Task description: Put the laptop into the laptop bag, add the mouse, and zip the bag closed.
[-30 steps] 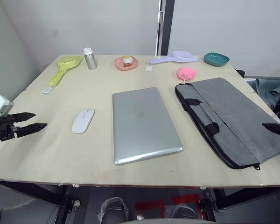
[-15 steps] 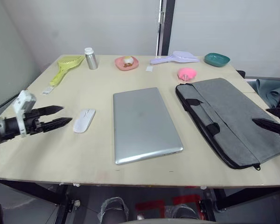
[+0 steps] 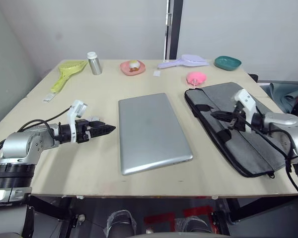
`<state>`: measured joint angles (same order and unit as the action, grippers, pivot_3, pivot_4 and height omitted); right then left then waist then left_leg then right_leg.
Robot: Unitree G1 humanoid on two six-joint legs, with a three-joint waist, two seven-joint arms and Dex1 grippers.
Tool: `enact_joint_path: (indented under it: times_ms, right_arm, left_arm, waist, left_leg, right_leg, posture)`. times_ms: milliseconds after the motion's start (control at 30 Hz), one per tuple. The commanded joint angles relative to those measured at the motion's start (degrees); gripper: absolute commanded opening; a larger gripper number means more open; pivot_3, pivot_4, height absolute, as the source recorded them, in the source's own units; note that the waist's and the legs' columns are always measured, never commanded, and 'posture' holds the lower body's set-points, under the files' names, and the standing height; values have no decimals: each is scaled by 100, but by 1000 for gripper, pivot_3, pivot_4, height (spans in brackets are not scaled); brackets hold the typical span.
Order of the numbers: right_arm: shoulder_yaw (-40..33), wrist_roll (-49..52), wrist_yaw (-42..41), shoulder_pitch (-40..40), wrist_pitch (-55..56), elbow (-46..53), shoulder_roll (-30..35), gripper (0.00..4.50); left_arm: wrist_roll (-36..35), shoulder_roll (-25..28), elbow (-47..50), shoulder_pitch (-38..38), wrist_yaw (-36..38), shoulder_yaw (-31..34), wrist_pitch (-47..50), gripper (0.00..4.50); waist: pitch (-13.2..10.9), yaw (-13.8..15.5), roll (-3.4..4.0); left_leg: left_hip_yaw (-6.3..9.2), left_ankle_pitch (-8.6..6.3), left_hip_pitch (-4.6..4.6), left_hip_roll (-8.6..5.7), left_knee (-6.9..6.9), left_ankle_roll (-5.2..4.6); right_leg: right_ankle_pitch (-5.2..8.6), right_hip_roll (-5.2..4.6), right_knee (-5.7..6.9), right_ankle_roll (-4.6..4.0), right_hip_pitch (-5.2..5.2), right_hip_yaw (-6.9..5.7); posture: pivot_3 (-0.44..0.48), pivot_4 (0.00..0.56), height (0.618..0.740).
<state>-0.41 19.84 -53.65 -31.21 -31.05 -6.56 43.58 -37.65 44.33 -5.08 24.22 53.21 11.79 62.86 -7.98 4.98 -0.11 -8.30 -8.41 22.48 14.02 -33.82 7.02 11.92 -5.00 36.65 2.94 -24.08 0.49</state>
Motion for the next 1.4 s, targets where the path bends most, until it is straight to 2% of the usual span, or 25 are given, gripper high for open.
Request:
enact_joint_path:
  times_ms: [33, 167, 300, 433, 567, 700, 800, 933, 1167, 1400]
  right_arm:
    - [660, -592, -24, -457, 567, -466, -377, 15]
    - [1233, -1354, 280, -890, 1247, -1381, -918, 15]
    - [1626, -2177, 991, -1535, 2128, -2845, -1533, 15]
    - [1784, -2518, 1134, -1814, 2493, -3590, -1886, 15]
    - [1809, -2699, 1013, -1879, 2755, -3891, -2077, 15]
    - [1683, -2543, 752, -1787, 2649, -3699, -2272, 15]
    - [1527, -2410, 671, -1746, 2521, -3492, -2363, 15]
    - [1309, -2133, 445, -1630, 2129, -3013, -2455, 15]
    - [1237, -1878, 82, -1361, 1562, -2017, -2514, 15]
    - [1363, -1990, 54, -1167, 1351, -1690, -2334, 15]
  left_arm:
    - [-213, -102, 153, -12, -349, 156, 582, 4500]
    - [-282, -239, -122, 24, -711, 420, 987, 4500]
    - [-186, -432, -209, 60, -934, 281, 1026, 4500]
    - [-102, -697, -620, 202, -1092, 223, 939, 4500]
    - [-150, -974, -1042, 455, -1234, 341, 1007, 4500]
    - [-37, -1208, -1679, 685, -1236, 190, 987, 4500]
    - [118, -1114, -1615, 491, -960, -307, 909, 4500]
    - [188, -1152, -1723, 445, -843, -437, 931, 4500]
    - [96, -1338, -1779, 630, -784, -252, 1067, 4500]
    - [-131, -1576, -1689, 750, -699, 5, 1209, 4500]
  waist:
    - [0, -6, 0]
    - [0, -23, 1]
    - [0, -11, 1]
    - [0, 54, 1]
    - [4, 59, 3]
    - [7, 35, 5]
    - [22, 11, 12]
    - [43, -22, 39]
    - [61, -39, 71]
    - [66, 97, 80]
  left_leg:
    - [2, 0, 3, 0, 1, 0]
    - [15, 0, 15, 5, -1, 2]
    - [20, 1, 47, -3, -20, 1]
    - [24, 1, 48, -8, -20, 1]
    - [27, 3, 33, -10, -24, -2]
    - [29, 3, 22, -12, -30, -3]
    - [29, 3, 19, -12, -26, -2]
    - [25, 3, 20, -12, -19, -3]
    - [23, 3, 19, -13, -5, -3]
    - [25, 0, 32, -31, -1, -13]
  right_leg:
    - [1, 0, 1, -1, -2, -3]
    - [4, 4, 5, -6, -4, -19]
    - [2, -5, 8, -9, -23, -22]
    - [3, -13, 7, -10, -18, -29]
    - [3, -24, 10, -10, 10, -40]
    - [2, -27, 18, -10, 21, -40]
    - [3, -27, 21, -10, 21, -40]
    - [3, -27, 5, -10, 22, -39]
    - [4, -27, -7, -9, 21, -40]
    - [3, -50, -53, -10, 43, -51]
  posture:
    - [0, 150, 740]
    - [0, 150, 740]
    - [0, 150, 740]
    - [0, 150, 740]
    - [0, 150, 740]
    - [0, 150, 740]
    - [0, 150, 740]
    - [0, 150, 740]
    - [0, 150, 740]
    - [0, 150, 740]
